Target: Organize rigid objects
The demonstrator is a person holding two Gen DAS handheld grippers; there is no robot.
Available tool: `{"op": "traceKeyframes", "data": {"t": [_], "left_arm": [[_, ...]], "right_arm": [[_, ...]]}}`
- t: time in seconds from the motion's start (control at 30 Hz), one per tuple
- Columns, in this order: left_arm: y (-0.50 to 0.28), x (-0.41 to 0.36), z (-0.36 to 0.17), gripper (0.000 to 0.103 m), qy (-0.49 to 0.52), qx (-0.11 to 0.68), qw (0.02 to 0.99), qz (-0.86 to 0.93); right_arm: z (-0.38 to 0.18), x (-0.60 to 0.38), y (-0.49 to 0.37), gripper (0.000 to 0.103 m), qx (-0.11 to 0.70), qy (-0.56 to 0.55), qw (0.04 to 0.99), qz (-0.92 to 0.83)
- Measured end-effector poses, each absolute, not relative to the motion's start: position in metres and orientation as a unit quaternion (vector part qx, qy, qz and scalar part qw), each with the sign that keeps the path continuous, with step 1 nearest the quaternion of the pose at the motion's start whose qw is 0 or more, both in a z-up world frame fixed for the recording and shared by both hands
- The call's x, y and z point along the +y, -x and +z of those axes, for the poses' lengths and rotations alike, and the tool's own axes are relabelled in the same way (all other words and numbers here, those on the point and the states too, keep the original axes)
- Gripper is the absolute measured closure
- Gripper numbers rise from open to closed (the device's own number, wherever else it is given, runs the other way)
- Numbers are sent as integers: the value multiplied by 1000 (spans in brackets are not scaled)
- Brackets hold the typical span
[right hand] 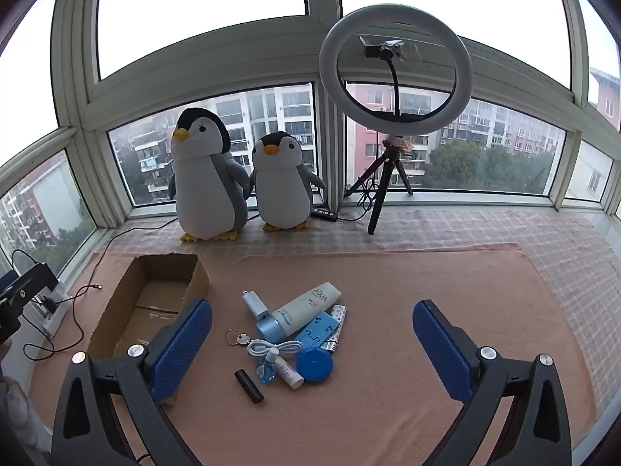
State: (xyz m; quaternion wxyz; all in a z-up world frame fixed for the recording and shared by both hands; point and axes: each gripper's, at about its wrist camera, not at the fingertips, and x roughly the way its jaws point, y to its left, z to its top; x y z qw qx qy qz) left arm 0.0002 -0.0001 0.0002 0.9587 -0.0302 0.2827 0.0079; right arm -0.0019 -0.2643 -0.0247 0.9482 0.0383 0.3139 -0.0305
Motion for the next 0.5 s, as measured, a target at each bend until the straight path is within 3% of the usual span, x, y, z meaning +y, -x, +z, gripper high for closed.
{"op": "traceKeyframes", "data": {"t": [0.5], "left_arm": [[0, -1, 2, 4, 27, 279, 960, 8]], "right_arm": [[-27, -262, 3, 1, 315, -38, 948, -29]]}}
